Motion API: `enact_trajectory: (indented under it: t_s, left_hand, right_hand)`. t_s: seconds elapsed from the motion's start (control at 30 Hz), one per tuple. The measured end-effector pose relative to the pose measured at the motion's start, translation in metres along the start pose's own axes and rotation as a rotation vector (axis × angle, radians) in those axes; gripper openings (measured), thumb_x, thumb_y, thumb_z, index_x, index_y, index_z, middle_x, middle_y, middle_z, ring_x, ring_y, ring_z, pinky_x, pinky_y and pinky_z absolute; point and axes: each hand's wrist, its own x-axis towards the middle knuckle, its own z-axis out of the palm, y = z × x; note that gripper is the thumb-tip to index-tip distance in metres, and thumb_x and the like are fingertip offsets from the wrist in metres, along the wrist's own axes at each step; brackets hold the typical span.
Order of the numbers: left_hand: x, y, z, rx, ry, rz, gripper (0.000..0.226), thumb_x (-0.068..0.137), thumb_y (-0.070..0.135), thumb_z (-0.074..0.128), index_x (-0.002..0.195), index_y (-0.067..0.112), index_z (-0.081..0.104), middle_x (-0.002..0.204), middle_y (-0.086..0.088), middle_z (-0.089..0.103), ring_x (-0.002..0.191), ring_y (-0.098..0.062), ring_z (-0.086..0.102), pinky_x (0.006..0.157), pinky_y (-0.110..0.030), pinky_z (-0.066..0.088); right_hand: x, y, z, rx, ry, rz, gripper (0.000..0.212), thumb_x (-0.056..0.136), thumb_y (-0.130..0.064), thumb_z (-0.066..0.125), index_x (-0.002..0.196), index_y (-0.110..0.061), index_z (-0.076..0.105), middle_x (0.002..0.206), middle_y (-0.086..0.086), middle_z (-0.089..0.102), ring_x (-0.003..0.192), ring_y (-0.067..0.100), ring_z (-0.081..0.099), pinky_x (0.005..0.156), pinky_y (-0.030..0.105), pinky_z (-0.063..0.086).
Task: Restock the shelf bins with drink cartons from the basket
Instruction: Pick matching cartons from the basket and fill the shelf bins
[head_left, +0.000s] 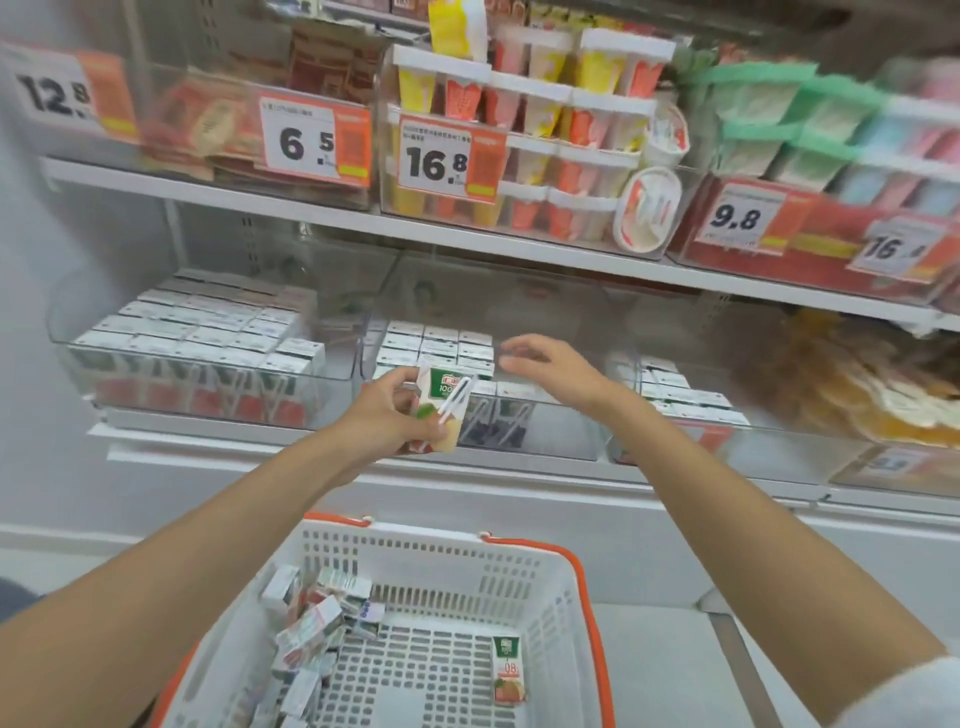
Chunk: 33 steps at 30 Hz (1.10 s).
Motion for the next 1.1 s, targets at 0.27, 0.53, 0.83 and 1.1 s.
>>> enact_trajectory:
  t_s: [0.27,0.53,0.83,1.1]
  left_hand:
    - [0.036,0.033,0.131,0.294,-0.151,0.19,0.074,0.063,0.017,0.088,0.125,0.027,0.049,0.114,0.006,0.061,0.098,-0.014,0.063,0.077,-0.031,0.056]
    - [0.109,0.035,0.219,0.715,-0.087,0.286,0.13,0.065,0.05,0.083,0.154,0.016,-0.006,0.16,-0.007,0.012,0.146,-0.025,0.018,0.116,-0.038,0.023]
    - [0.144,-0.002,0.229,0.744,-0.023,0.412,0.133,0.06,0.055,0.082,0.154,0.024,-0.007,0.161,0.009,0.001,0.147,-0.01,0.007,0.117,-0.029,0.016]
    - [0.136,0.005,0.23,0.673,-0.045,0.359,0.13,0.061,0.046,0.086,0.154,0.026,-0.003,0.16,0.011,0.007,0.145,-0.01,0.016,0.112,-0.027,0.022]
  right_hand:
    - [-0.085,0.024,-0.061,0.136,0.129,-0.076,0.041,0.085,-0.018,0.075,0.123,-0.013,0.062,0.105,0.004,0.071,0.081,0.007,0.065,0.067,0.017,0.054]
    - [-0.095,0.127,-0.181,0.058,0.595,-0.041,0.032,0.086,-0.013,0.073,0.116,-0.01,0.063,0.104,0.005,0.068,0.087,0.017,0.063,0.07,0.023,0.051]
    - [-0.021,0.214,-0.221,0.035,0.39,0.192,0.05,0.086,-0.024,0.073,0.132,-0.011,0.058,0.12,-0.004,0.062,0.111,0.018,0.061,0.075,0.014,0.047]
    - [-0.029,0.214,-0.202,0.038,0.103,0.295,0.077,0.078,-0.047,0.075,0.145,-0.031,0.041,0.148,-0.01,0.041,0.134,0.014,0.04,0.109,0.032,0.032]
